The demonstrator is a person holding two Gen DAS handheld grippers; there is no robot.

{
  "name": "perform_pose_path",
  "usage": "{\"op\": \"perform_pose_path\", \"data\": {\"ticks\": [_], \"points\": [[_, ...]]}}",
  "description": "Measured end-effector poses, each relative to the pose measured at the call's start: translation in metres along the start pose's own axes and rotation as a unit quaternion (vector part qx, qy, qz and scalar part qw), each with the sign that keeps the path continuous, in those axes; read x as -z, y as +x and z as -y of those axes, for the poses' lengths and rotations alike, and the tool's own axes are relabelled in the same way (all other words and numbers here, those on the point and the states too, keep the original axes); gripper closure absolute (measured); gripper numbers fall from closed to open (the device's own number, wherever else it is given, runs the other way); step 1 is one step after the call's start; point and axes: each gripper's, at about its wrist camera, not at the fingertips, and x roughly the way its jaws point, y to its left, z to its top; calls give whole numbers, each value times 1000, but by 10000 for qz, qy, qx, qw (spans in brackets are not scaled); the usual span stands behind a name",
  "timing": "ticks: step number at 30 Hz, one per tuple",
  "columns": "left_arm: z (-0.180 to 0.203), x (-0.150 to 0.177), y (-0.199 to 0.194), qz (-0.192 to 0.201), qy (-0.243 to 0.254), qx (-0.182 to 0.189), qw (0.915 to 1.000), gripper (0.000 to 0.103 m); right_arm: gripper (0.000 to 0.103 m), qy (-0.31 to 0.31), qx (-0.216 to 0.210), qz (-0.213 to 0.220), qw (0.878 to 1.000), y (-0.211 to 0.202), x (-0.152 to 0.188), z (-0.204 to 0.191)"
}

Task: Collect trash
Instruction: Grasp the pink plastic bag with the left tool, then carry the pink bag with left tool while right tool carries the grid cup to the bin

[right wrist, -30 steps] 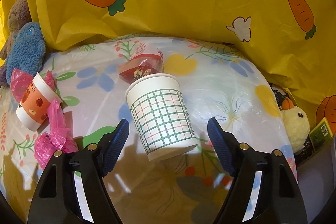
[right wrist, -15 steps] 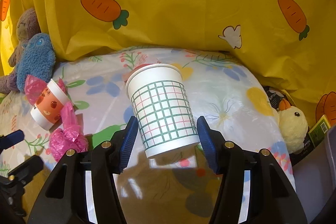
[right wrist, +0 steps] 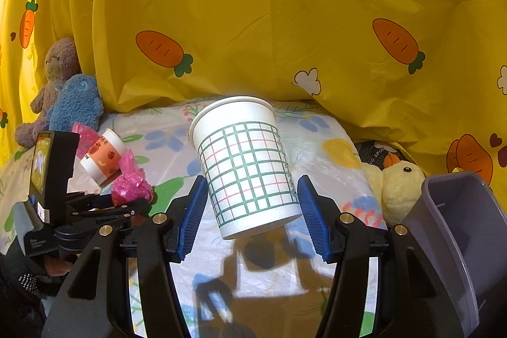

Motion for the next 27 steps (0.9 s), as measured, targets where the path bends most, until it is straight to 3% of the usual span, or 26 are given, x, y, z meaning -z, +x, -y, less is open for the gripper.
{"op": "perform_pose_path", "data": {"ticks": [12,27], "points": [[51,23,-65,628,493,478,9957,69,46,418,-91,254,9988,-52,22,22],[106,70,-104,750,881,1069,9875,69,46,729,31,312,9968,-100,64,37]]}}
